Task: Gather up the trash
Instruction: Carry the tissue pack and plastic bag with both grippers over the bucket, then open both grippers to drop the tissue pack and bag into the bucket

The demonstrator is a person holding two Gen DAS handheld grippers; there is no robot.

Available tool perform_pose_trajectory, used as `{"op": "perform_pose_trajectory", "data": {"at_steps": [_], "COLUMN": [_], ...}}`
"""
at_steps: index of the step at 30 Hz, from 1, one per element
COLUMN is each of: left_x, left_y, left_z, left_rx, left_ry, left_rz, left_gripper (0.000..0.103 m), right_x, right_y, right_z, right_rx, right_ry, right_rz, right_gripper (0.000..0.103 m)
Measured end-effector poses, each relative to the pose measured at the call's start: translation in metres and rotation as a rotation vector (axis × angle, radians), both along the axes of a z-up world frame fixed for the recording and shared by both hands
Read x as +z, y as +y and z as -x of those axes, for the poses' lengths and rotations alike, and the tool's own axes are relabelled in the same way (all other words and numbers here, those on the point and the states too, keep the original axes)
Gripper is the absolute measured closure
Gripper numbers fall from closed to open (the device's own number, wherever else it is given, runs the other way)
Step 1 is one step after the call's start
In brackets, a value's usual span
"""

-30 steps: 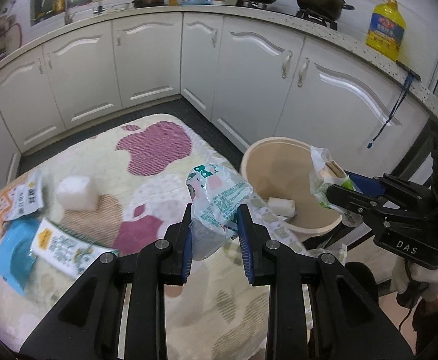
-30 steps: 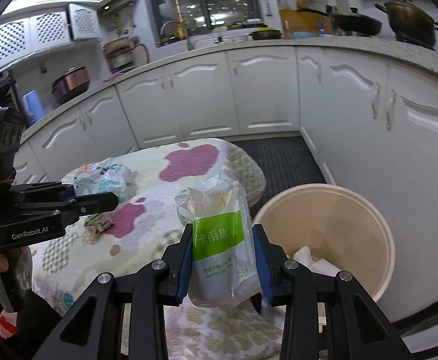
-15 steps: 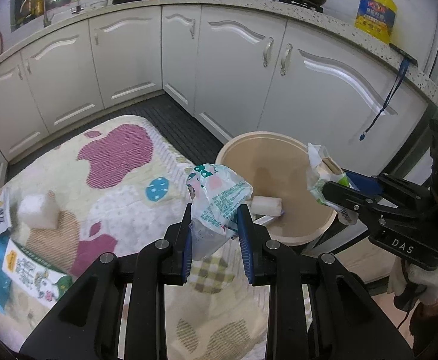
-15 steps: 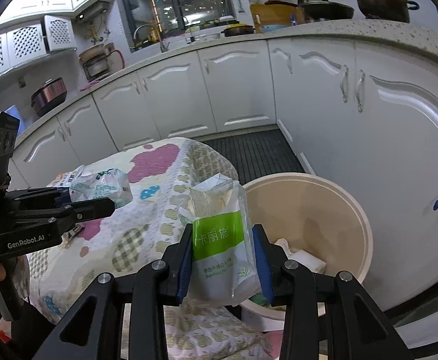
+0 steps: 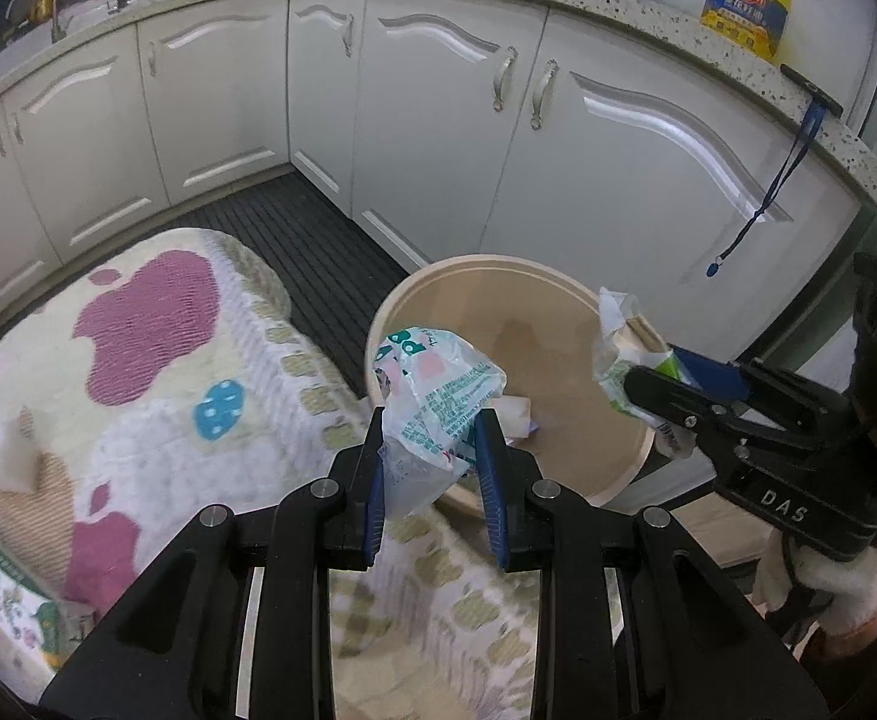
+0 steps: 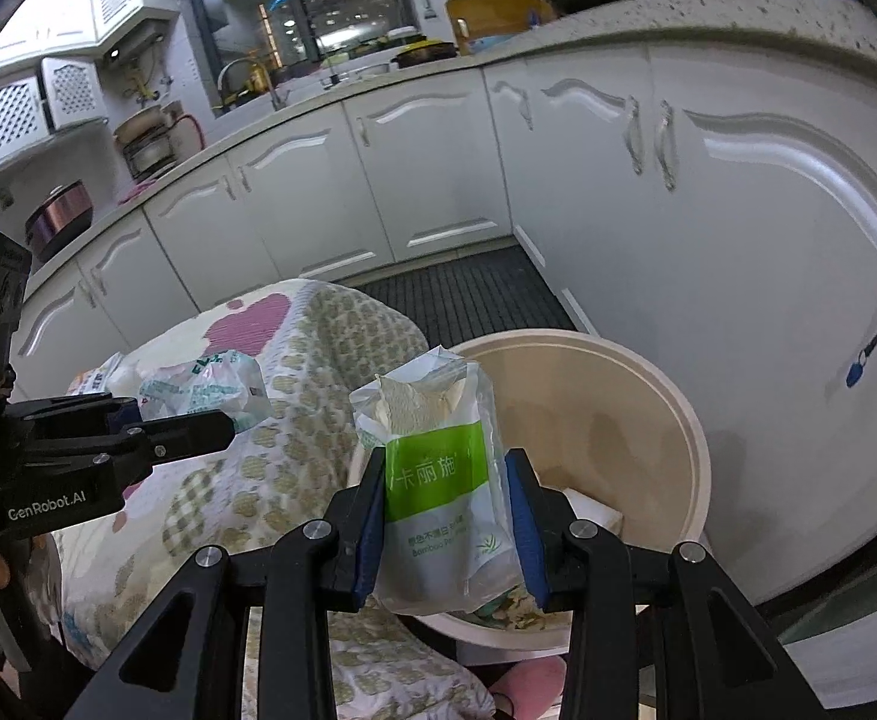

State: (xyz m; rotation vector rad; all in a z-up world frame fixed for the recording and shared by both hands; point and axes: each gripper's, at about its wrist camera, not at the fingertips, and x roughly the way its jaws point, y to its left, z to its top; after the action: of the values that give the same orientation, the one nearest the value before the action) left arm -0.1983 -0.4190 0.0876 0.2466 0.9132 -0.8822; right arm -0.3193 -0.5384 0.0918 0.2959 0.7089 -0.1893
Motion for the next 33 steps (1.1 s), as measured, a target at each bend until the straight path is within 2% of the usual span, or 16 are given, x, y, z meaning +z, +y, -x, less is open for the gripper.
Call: {"op": "perform_pose_trajectory", "data": {"at_steps": [16,30,33], "left_x": [-0.04,-0.06,-0.061], "left_y": [-0.058,-0.067,-0.067], "left_z": [-0.017,-0.024,-0.025], "left_rx": [-0.035,-0.016,-0.02], "left_ry": [0.096,0.124,0.128], "left_rz": [-0.026,-0.032,-0.024], "left_gripper": [0.079,0.078,0.076], "right_x": [-0.035,-0.06,-0.062], "right_y": [-0.038,-0.049,-0.049], "right_z": [-0.006,-0.016,-0.02], "right_rx": [-0.09,-0.115,-0.123], "right_ry": [0.068,0.123,0.136], "right_rz": [-0.046,-0.067,-0.056], "right_gripper": [0.066,0.065,0.058]}}
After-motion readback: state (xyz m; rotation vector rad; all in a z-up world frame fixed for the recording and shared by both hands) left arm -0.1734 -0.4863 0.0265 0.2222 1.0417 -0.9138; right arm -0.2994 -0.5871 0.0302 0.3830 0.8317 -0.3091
